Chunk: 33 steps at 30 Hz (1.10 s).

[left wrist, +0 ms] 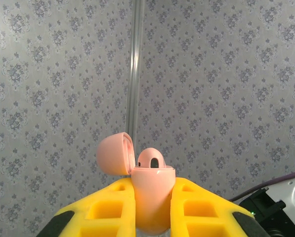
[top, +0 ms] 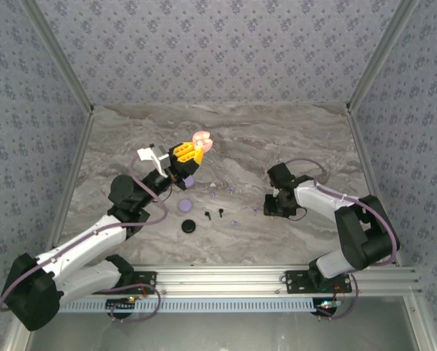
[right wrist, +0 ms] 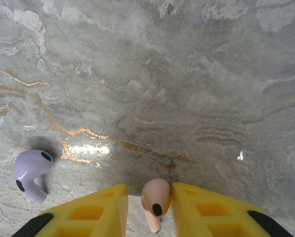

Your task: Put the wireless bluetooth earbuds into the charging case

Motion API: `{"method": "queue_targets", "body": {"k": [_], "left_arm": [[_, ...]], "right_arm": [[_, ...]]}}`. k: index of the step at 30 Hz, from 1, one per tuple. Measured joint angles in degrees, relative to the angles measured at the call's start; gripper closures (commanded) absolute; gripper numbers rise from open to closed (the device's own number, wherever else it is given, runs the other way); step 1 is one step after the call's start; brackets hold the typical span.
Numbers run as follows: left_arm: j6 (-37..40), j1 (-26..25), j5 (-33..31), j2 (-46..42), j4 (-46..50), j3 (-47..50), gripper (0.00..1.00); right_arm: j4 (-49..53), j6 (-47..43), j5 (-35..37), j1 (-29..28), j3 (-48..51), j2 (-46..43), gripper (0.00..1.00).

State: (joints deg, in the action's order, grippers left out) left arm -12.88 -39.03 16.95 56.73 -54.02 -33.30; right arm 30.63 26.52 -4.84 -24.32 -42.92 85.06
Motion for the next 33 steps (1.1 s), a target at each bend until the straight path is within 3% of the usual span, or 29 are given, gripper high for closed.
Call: {"method": "queue_targets", "body": {"k": [33], "left_arm": [[0.39,0.00,0.17,-0.94,2.40,0.00,1.00]], "right_arm": [[-0.44,-2.23,1.55,0.61,-0.79,0.28,0.79]]}}
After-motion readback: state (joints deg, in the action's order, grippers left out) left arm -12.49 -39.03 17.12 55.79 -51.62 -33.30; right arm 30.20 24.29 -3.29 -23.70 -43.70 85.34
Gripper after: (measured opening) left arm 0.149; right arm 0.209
